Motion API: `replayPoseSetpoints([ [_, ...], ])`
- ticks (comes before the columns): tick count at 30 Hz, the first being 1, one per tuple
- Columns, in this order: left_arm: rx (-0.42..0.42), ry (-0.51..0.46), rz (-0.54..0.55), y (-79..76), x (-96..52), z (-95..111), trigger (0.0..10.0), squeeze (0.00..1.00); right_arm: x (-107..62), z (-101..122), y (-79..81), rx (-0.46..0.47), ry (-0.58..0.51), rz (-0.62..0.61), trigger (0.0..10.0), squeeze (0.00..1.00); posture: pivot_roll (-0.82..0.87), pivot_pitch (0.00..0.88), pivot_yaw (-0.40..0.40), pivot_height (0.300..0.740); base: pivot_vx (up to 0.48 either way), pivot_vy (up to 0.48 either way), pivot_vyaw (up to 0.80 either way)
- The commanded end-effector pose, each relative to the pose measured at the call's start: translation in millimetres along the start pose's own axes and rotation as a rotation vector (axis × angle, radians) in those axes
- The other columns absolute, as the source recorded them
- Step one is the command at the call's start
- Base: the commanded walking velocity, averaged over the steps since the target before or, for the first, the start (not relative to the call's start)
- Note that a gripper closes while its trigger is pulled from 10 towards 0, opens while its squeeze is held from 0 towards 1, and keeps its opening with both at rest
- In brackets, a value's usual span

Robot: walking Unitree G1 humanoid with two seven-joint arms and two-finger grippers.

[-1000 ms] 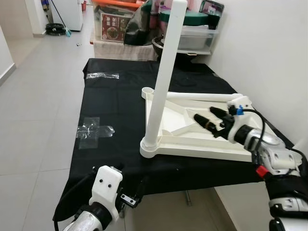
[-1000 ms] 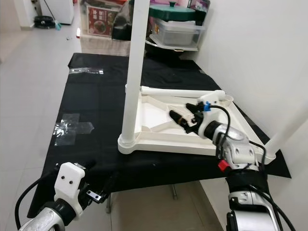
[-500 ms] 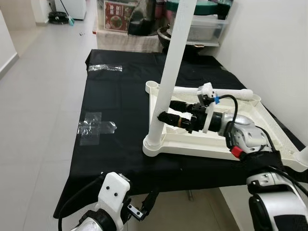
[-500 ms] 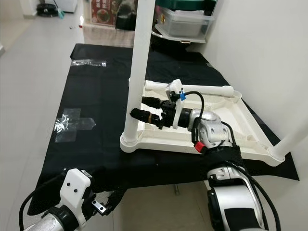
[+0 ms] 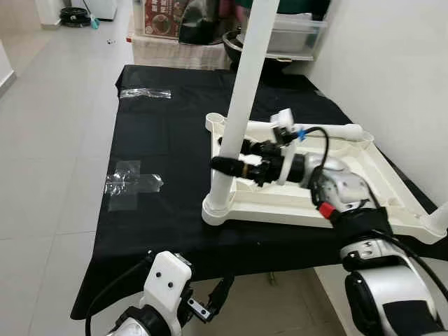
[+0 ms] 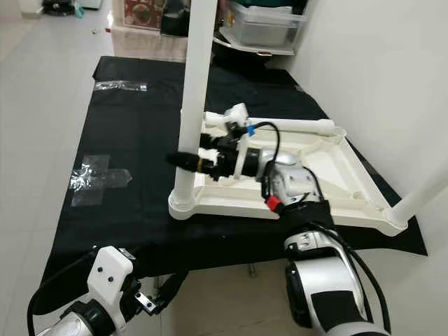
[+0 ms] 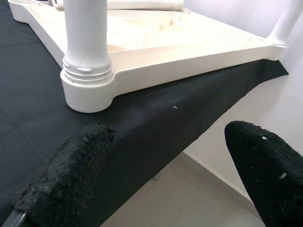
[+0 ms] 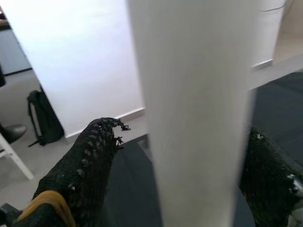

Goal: Building children table

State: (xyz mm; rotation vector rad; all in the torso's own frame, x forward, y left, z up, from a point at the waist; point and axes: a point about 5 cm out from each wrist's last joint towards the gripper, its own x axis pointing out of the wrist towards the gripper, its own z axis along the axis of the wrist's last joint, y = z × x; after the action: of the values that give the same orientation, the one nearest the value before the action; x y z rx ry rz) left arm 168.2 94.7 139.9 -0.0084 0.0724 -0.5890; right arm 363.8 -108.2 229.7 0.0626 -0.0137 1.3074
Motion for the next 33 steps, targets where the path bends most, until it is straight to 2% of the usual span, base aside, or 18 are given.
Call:
replayPoseSetpoints([
  [1,-0.008,0.009,-0.005,-2.9,0.0,-1,10.0,0.0,15.6,-4,1.5,-0.022,0.019,-0.004,10.0,0.0,0.13,0.131,-0.17,0.74,0.0,0.0,0.0],
  [3,-0.008,0.009,-0.005,-2.9,0.0,-1,10.0,0.0,15.6,-4,1.5,-0.022,0.019,-0.004,10.0,0.0,0.13,0.131,-0.17,0.74,0.0,0.0,0.0],
  [5,-0.007,0.008,-0.001,-3.3,0.0,-1,10.0,0.0,26.0,-9,2.2,-0.02,0.025,-0.01,10.0,0.0,0.14,0.13,-0.173,0.74,0.0,0.0,0.0],
  [7,-0.008,0.007,0.002,-3.4,-0.1,-1,10.0,0.0,28.7,-9,1.6,-0.017,0.024,-0.02,10.0,0.0,0.14,0.13,-0.173,0.74,0.0,0.0,0.0],
  [8,-0.008,0.008,0.004,-3.5,-0.3,-1,10.0,0.0,30.7,-9,0.0,-0.016,0.021,-0.041,8.7,0.0,0.13,0.129,-0.173,0.74,0.0,0.0,0.0],
  [9,-0.008,0.008,0.004,-3.5,-0.3,-1,10.0,0.0,30.7,-9,0.0,-0.016,0.021,-0.041,8.7,0.0,0.13,0.129,-0.173,0.74,0.0,0.0,0.0],
  [10,-0.008,0.008,0.006,-3.6,-0.3,-1,10.0,0.0,32.5,-8,-1.7,-0.021,0.011,-0.065,0.5,0.0,0.13,0.13,-0.175,0.74,0.0,0.0,0.0],
  [11,-0.008,0.008,0.006,-3.6,-0.3,-1,10.0,0.0,32.5,-8,-1.7,-0.021,0.011,-0.065,0.5,0.0,0.13,0.13,-0.175,0.74,0.0,0.0,0.0],
  [12,-0.008,0.008,0.008,-3.7,-0.3,-1,10.0,0.0,33.8,-6,-3.1,-0.018,0.002,-0.082,0.0,0.0,0.13,0.129,-0.174,0.74,0.0,0.0,0.0],
  [18,-0.009,0.008,0.009,-3.6,0.1,-1,10.0,0.0,35.3,-3,-4.4,-0.017,-0.026,-0.103,0.0,0.0,0.13,0.129,-0.175,0.74,0.0,0.0,0.0],
  [24,-0.008,0.006,0.011,-2.9,1.4,-1,10.0,0.0,35.9,-6,-6.5,-0.025,-0.056,-0.249,0.0,0.0,0.13,0.125,-0.174,0.74,0.0,0.0,0.0],
  [25,-0.013,0.005,0.017,-1.5,2.0,-1,10.0,0.0,34.8,-7,-7.4,-0.035,-0.063,-0.319,0.0,0.0,0.13,0.128,-0.172,0.74,0.0,0.0,0.0],
  [26,-0.013,0.005,0.017,-1.5,2.0,-1,10.0,0.0,34.8,-7,-7.4,-0.035,-0.063,-0.319,0.0,0.0,0.13,0.128,-0.172,0.74,0.0,0.0,0.0],
  [29,-0.015,-0.001,0.041,3.6,3.0,-1,10.0,0.0,24.8,-13,-13.1,-0.017,-0.097,-0.61,0.0,0.0,0.12,0.125,-0.168,0.74,0.0,0.0,0.0],
  [30,-0.015,-0.001,0.041,3.6,3.0,-1,10.0,0.0,24.8,-13,-13.1,-0.017,-0.097,-0.61,0.0,0.0,0.12,0.125,-0.168,0.74,0.0,0.0,0.0],
  [31,-0.016,-0.003,0.049,5.2,3.2,-1,10.0,0.0,20.4,-15,-13.9,0.001,-0.117,-0.754,0.0,0.0,0.12,0.123,-0.164,0.74,0.0,0.0,0.0],
  [32,-0.016,-0.003,0.049,5.2,3.2,-1,10.0,0.0,20.4,-15,-13.9,0.001,-0.117,-0.754,0.0,0.0,0.12,0.123,-0.164,0.74,0.0,0.0,0.0],
  [33,-0.019,-0.003,0.056,6.4,3.5,-1,10.0,0.0,15.2,-18,-13.8,0.016,-0.126,-0.897,0.0,0.0,0.12,0.123,-0.164,0.74,0.0,0.0,0.0],
])
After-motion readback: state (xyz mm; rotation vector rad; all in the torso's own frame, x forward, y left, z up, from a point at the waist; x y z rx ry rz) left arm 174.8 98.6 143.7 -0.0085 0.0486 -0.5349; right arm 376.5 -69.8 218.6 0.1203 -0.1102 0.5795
